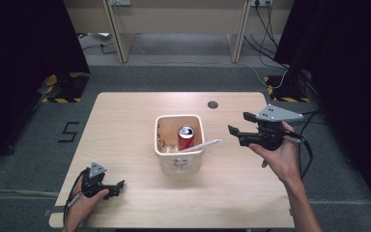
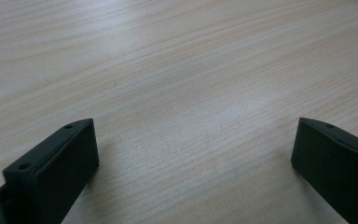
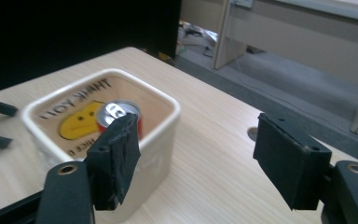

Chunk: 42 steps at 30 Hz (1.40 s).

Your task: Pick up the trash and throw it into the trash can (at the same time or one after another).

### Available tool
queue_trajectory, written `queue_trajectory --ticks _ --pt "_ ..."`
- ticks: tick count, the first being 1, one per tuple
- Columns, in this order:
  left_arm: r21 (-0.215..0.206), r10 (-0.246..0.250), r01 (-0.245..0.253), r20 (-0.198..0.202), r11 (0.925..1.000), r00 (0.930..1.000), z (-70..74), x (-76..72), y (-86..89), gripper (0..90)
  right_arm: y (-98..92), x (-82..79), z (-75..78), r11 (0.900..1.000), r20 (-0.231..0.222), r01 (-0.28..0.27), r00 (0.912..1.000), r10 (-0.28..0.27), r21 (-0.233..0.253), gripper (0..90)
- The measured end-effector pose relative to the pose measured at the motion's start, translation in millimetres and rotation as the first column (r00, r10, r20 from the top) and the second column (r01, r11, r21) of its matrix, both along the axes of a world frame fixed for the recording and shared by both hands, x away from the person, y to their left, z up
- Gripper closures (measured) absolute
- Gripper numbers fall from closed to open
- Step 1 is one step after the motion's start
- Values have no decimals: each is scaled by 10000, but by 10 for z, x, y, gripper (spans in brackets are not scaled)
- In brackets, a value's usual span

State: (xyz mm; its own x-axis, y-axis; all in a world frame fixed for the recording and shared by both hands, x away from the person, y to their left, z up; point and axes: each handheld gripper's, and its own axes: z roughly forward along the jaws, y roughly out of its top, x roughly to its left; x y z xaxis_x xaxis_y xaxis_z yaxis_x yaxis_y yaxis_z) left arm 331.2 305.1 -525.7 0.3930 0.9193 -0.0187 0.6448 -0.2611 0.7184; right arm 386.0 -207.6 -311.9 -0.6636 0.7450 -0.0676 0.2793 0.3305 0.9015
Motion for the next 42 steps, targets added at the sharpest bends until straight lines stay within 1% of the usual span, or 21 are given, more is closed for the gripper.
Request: queue_trajectory --ticks 2,4,5,6,8,12,16,21,23,27,30,33,36,42 --pt "1 -1 1 1 10000 10000 0 0 0 0 -41 30 -61 9998 -27 200 9998 -200 56 295" --pt "2 0 0 2 10000 10000 0 0 0 0 -76 51 -105 9991 24 423 9991 -422 -34 282" --pt "-1 0 0 1 10000 10000 0 0 0 0 -99 63 -134 9980 127 610 9981 -608 -145 275" --pt "0 -2 2 1 10000 10000 0 0 0 0 -111 68 -156 9974 103 717 9974 -716 -122 270" --pt "-1 -3 3 0 10000 10000 0 0 0 0 -134 76 -199 9968 46 789 9969 -789 -111 269" --pt "1 -2 2 1 10000 10000 0 0 0 0 -160 85 -285 9930 25 1069 9943 -1069 -512 252" --pt "-7 -1 1 -3 10000 10000 -1 0 0 0 -174 92 -370 9876 22 1230 9924 -1234 -978 250" --pt "19 -10 10 -7 10000 10000 0 0 1 0 -218 109 -483 9856 -142 1379 9901 -1400 -973 250" --pt "20 -10 10 -5 10000 10000 0 0 1 0 -247 115 -520 9861 -236 1415 9893 -1440 -870 250" --pt "20 -10 10 -4 10000 10000 0 0 1 0 -291 116 -568 9854 -238 1532 9876 -1553 -735 250" --pt "21 -13 13 -8 10000 10000 0 0 2 0 -318 115 -592 9838 -139 1630 9863 -1644 -742 250" --pt "23 -14 14 -7 10000 10000 0 0 2 0 -329 113 -631 9848 -120 1646 9861 -1655 -546 248" --pt "13 -7 7 -5 10000 10000 0 0 1 0 -332 109 -677 9854 -162 1594 9869 -1606 -599 246" --pt "22 -13 13 -8 10000 10000 0 0 2 0 -331 104 -783 9866 -253 1559 9872 -1572 -484 234"
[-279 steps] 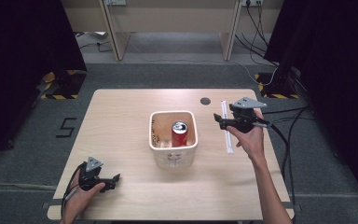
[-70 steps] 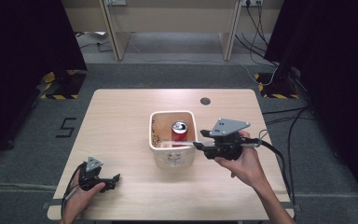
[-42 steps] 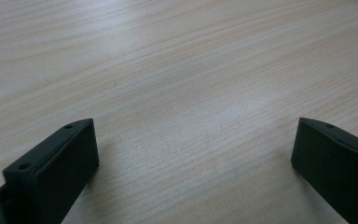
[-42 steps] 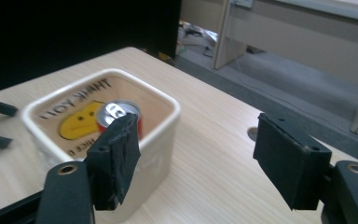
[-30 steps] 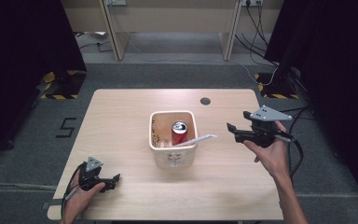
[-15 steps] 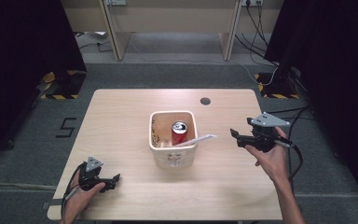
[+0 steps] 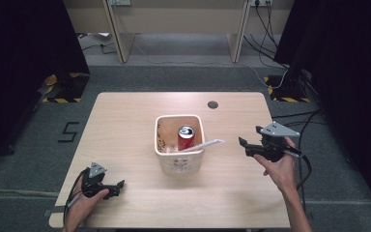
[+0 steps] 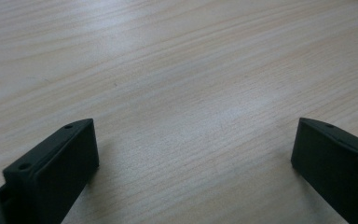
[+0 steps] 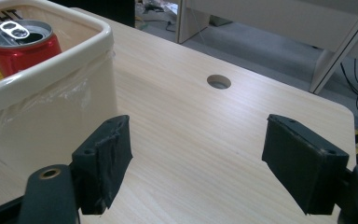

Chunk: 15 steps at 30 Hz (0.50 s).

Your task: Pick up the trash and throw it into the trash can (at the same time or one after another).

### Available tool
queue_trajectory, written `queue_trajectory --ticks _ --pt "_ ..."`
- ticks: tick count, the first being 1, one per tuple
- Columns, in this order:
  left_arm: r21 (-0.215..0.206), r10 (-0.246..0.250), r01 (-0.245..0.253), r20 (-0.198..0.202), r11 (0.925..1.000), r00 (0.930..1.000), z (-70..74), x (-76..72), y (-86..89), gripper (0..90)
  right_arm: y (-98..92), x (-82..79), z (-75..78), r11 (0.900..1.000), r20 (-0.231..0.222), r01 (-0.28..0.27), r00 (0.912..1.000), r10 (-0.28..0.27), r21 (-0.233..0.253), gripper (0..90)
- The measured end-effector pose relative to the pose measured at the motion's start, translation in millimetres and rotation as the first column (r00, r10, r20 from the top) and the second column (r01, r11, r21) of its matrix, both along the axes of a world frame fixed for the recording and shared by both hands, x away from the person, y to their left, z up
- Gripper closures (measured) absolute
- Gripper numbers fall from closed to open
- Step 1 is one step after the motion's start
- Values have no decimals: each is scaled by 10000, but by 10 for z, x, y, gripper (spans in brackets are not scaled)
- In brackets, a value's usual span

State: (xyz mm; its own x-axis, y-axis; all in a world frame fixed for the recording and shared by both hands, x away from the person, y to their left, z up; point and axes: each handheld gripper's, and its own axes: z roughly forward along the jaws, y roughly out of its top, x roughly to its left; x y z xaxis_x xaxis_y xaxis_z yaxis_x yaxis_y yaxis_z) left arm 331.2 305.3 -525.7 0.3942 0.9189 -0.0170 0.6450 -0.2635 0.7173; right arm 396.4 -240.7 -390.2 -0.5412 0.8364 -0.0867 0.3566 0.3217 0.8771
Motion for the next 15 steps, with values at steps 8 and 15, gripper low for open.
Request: queue_trajectory --ticks 8,15 --pt "-2 -1 1 0 10000 10000 0 0 0 0 -7 -15 -110 9998 -144 22 9999 -19 212 220" --pt "-8 3 -3 2 10000 10000 0 0 0 0 -11 -30 -189 9995 -169 20 9999 -15 322 217"
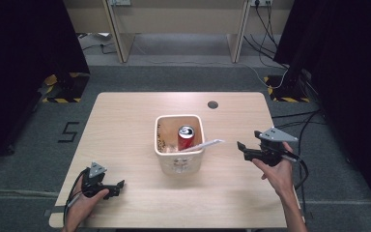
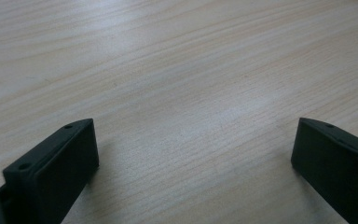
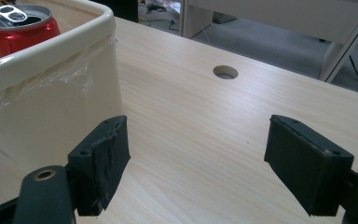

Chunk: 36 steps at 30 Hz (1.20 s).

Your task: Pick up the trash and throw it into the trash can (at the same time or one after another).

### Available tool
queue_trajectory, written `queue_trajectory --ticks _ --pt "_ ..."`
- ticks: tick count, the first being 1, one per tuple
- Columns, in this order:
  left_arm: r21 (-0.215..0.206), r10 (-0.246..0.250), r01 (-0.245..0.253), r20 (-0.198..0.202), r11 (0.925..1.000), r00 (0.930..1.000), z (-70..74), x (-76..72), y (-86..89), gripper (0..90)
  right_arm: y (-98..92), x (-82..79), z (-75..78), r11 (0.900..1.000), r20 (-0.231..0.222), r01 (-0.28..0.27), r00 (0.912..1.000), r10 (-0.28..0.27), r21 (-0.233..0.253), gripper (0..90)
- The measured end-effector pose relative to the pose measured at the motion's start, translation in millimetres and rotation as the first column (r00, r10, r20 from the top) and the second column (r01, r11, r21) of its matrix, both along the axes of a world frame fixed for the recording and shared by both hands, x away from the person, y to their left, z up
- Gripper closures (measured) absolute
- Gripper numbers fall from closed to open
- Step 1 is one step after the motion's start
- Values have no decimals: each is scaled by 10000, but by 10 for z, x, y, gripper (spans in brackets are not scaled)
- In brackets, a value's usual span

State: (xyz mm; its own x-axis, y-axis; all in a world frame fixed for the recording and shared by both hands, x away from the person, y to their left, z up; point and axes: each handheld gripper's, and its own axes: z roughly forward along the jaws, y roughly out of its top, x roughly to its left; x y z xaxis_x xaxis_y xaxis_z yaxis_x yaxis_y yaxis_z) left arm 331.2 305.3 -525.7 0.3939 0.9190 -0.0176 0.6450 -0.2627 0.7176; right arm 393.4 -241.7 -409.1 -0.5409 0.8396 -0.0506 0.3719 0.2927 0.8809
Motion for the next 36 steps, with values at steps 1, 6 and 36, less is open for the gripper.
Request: queue_trajectory --ticks 1,6,36 --pt "3 -1 1 -1 10000 10000 0 0 0 0 -2 -6 -9 10000 -17 13 10000 -13 19 217" --pt "0 1 -1 1 10000 10000 0 0 0 0 -14 -39 -61 10000 23 61 10000 -61 30 216" --pt "19 1 -1 -1 10000 10000 1 -2 -1 0 34 -211 -396 9997 -236 -192 9995 188 -177 206"
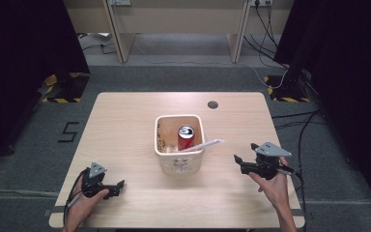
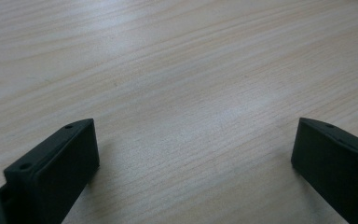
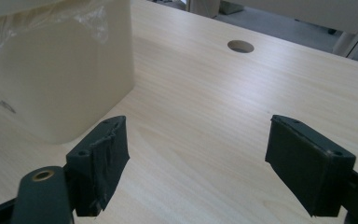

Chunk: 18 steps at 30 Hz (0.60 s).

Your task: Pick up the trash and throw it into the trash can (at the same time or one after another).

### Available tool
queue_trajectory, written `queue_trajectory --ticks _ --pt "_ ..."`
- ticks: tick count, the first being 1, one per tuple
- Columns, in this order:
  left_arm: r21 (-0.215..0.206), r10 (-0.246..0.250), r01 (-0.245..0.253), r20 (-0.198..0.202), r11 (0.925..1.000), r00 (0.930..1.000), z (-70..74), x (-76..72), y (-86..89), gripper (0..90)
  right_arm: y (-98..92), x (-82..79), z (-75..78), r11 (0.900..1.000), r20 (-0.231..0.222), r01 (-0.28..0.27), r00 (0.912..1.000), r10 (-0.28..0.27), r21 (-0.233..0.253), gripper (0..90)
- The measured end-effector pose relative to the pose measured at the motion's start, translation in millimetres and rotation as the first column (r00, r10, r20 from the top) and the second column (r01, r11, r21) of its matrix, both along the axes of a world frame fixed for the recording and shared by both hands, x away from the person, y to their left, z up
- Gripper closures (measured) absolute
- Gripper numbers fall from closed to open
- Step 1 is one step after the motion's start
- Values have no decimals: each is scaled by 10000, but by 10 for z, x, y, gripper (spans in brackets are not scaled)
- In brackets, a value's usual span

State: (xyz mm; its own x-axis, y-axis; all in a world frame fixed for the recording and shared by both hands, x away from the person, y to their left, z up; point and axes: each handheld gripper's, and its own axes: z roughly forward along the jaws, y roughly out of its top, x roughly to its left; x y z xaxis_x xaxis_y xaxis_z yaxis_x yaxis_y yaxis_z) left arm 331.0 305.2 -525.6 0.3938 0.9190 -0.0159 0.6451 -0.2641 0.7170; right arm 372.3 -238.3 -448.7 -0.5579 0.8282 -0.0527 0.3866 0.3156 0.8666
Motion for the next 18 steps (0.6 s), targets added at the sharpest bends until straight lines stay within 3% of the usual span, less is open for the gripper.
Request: queue_trajectory --ticks 18 --pt "30 51 -51 -17 10000 10000 2 -17 -4 1 -79 -282 -263 9997 -646 37 9979 -52 -235 197"
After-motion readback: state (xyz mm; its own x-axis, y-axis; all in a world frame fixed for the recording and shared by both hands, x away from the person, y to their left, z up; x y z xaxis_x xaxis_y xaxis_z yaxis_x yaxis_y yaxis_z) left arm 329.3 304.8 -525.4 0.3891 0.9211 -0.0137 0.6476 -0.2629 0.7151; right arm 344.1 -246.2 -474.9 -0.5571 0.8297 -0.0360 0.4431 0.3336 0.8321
